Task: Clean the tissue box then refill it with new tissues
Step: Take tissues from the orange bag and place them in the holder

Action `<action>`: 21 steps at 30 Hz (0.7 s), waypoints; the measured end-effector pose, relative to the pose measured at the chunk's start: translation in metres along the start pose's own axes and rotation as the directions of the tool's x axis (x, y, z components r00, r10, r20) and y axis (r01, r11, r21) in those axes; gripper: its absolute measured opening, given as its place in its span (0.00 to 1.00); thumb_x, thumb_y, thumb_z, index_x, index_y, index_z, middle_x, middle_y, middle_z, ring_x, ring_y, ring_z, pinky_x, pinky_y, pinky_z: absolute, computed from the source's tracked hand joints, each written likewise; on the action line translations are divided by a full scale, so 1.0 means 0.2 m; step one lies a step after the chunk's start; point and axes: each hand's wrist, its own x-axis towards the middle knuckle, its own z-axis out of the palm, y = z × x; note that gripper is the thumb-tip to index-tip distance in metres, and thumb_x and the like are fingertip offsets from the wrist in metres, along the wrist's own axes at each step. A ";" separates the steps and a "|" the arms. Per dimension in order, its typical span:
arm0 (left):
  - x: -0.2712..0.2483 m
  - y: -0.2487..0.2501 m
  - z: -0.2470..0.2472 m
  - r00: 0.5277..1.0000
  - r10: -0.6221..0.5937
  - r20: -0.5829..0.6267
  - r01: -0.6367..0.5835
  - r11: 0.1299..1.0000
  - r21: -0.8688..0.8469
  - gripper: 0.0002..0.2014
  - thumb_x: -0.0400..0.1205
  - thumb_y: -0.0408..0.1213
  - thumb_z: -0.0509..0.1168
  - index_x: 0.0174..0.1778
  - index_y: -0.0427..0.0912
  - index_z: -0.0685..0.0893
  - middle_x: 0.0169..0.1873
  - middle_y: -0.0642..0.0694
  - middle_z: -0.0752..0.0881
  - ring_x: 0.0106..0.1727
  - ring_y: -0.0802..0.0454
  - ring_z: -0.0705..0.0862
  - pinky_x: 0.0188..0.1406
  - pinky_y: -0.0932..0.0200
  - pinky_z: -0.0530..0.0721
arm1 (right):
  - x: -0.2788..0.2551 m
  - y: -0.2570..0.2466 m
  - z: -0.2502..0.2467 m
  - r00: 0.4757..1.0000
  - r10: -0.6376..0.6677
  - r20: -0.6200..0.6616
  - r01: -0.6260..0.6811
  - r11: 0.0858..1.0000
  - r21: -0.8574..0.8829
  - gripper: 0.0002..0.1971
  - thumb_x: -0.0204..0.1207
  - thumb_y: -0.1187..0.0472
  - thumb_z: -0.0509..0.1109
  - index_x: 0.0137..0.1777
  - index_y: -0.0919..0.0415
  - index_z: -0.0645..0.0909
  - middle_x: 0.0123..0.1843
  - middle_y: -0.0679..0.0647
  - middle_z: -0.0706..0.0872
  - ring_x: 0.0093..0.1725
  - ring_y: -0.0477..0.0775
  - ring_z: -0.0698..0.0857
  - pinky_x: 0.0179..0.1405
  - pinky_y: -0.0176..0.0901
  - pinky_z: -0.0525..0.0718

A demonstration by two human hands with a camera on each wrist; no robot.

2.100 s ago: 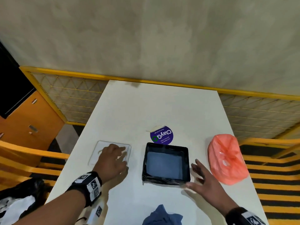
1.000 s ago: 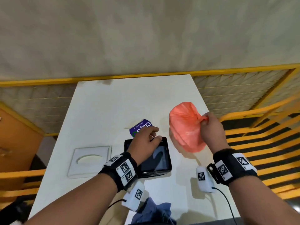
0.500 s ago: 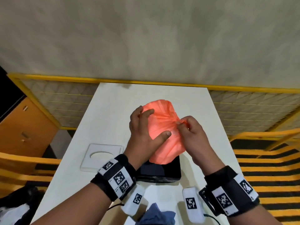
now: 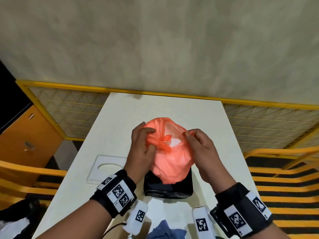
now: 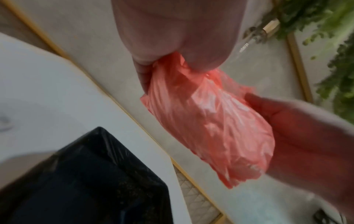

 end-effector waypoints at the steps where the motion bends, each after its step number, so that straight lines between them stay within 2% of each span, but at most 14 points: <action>1: 0.00 -0.01 0.00 0.999 -0.035 -0.029 0.033 0.997 -0.068 0.18 0.78 0.33 0.55 0.61 0.56 0.78 0.72 0.50 0.71 0.75 0.67 0.70 0.76 0.62 0.71 | 0.00 0.01 -0.01 0.999 0.033 -0.029 -0.031 0.998 0.051 0.13 0.85 0.56 0.63 0.37 0.54 0.81 0.36 0.49 0.83 0.38 0.49 0.81 0.39 0.47 0.76; 3: 0.01 -0.02 -0.02 0.988 -0.136 -0.076 0.116 0.967 -0.226 0.18 0.79 0.34 0.53 0.61 0.54 0.78 0.68 0.47 0.78 0.72 0.54 0.77 0.74 0.48 0.76 | 0.01 0.02 -0.02 0.989 0.135 -0.066 -0.122 0.978 0.170 0.14 0.86 0.55 0.61 0.38 0.54 0.79 0.38 0.51 0.81 0.39 0.51 0.78 0.36 0.46 0.75; 5: 0.02 0.00 -0.03 0.969 -0.230 -0.092 0.184 0.918 -0.352 0.17 0.80 0.30 0.52 0.59 0.50 0.79 0.63 0.42 0.84 0.64 0.49 0.83 0.65 0.48 0.82 | 0.00 0.03 -0.03 0.974 0.220 -0.058 -0.197 0.943 0.270 0.14 0.87 0.55 0.59 0.40 0.55 0.79 0.40 0.52 0.82 0.42 0.53 0.79 0.31 0.43 0.79; 7: 0.03 0.03 -0.04 0.938 -0.320 -0.136 0.240 0.878 -0.414 0.16 0.83 0.25 0.51 0.58 0.43 0.80 0.57 0.43 0.85 0.57 0.52 0.85 0.55 0.54 0.83 | -0.01 0.04 -0.04 0.971 0.238 -0.036 -0.214 0.921 0.325 0.13 0.87 0.56 0.58 0.42 0.55 0.79 0.42 0.52 0.84 0.43 0.53 0.81 0.30 0.44 0.82; 8: 0.04 0.03 -0.04 0.913 -0.378 -0.154 0.275 0.848 -0.453 0.16 0.84 0.24 0.50 0.57 0.40 0.80 0.55 0.43 0.86 0.54 0.51 0.85 0.53 0.55 0.83 | -0.01 0.04 -0.04 0.970 0.242 -0.026 -0.218 0.911 0.351 0.13 0.87 0.57 0.58 0.43 0.55 0.80 0.43 0.52 0.85 0.43 0.53 0.82 0.30 0.45 0.82; 10: 0.07 0.03 -0.05 0.873 -0.462 -0.158 0.327 0.794 -0.513 0.14 0.86 0.29 0.50 0.55 0.36 0.81 0.52 0.38 0.88 0.54 0.42 0.87 0.56 0.46 0.84 | -0.02 0.06 -0.04 0.963 0.269 -0.004 -0.243 0.875 0.419 0.11 0.86 0.56 0.60 0.48 0.54 0.82 0.47 0.52 0.87 0.45 0.53 0.84 0.33 0.48 0.84; 12: 0.09 0.05 -0.06 0.877 -0.469 -0.102 0.347 0.766 -0.541 0.15 0.89 0.38 0.51 0.51 0.35 0.81 0.50 0.31 0.89 0.54 0.38 0.88 0.63 0.40 0.84 | -0.02 0.07 -0.05 0.952 0.304 0.038 -0.279 0.810 0.516 0.11 0.85 0.50 0.62 0.54 0.54 0.84 0.53 0.56 0.88 0.49 0.56 0.85 0.40 0.55 0.86; 14: 0.11 0.09 -0.07 0.891 -0.450 -0.064 0.329 0.735 -0.593 0.18 0.92 0.45 0.52 0.44 0.39 0.81 0.41 0.35 0.90 0.47 0.45 0.90 0.61 0.46 0.86 | -0.03 0.08 -0.07 0.942 0.322 0.096 -0.311 0.729 0.610 0.20 0.80 0.40 0.63 0.61 0.54 0.84 0.56 0.59 0.87 0.53 0.59 0.85 0.47 0.60 0.87; 16: 0.13 0.11 -0.07 0.883 -0.465 -0.062 0.329 0.709 -0.624 0.19 0.91 0.49 0.54 0.49 0.39 0.83 0.43 0.38 0.90 0.48 0.47 0.89 0.61 0.44 0.84 | -0.03 0.08 -0.06 0.924 0.367 0.110 -0.340 0.652 0.678 0.31 0.74 0.32 0.61 0.66 0.54 0.82 0.60 0.60 0.87 0.58 0.60 0.87 0.54 0.61 0.86; 18: 0.14 0.12 -0.05 0.885 -0.465 -0.028 0.342 0.688 -0.640 0.22 0.91 0.49 0.55 0.58 0.32 0.81 0.50 0.30 0.88 0.52 0.42 0.88 0.65 0.41 0.82 | -0.03 0.09 -0.06 0.890 0.428 0.159 -0.404 0.577 0.710 0.39 0.72 0.27 0.57 0.71 0.56 0.80 0.66 0.63 0.86 0.64 0.62 0.86 0.64 0.62 0.82; 19: 0.15 0.11 -0.04 0.886 -0.464 -0.006 0.350 0.677 -0.648 0.23 0.91 0.48 0.54 0.62 0.29 0.79 0.51 0.29 0.87 0.52 0.41 0.88 0.65 0.41 0.82 | -0.04 0.07 -0.04 0.873 0.445 0.201 -0.443 0.549 0.709 0.39 0.74 0.27 0.56 0.71 0.57 0.81 0.67 0.64 0.86 0.65 0.62 0.86 0.66 0.61 0.80; 20: 0.15 0.11 -0.03 0.887 -0.462 0.017 0.360 0.666 -0.653 0.22 0.91 0.46 0.55 0.63 0.28 0.79 0.51 0.30 0.87 0.52 0.41 0.88 0.63 0.41 0.84 | -0.05 0.04 -0.03 0.856 0.462 0.231 -0.477 0.536 0.696 0.37 0.78 0.29 0.55 0.69 0.58 0.83 0.63 0.64 0.88 0.61 0.60 0.88 0.63 0.56 0.83; 21: 0.16 0.11 -0.02 0.887 -0.461 0.034 0.370 0.665 -0.648 0.19 0.91 0.44 0.55 0.62 0.29 0.79 0.50 0.31 0.88 0.52 0.41 0.88 0.60 0.44 0.86 | -0.06 0.02 -0.02 0.844 0.472 0.255 -0.504 0.535 0.678 0.33 0.81 0.33 0.54 0.62 0.59 0.88 0.53 0.63 0.91 0.52 0.57 0.91 0.53 0.50 0.88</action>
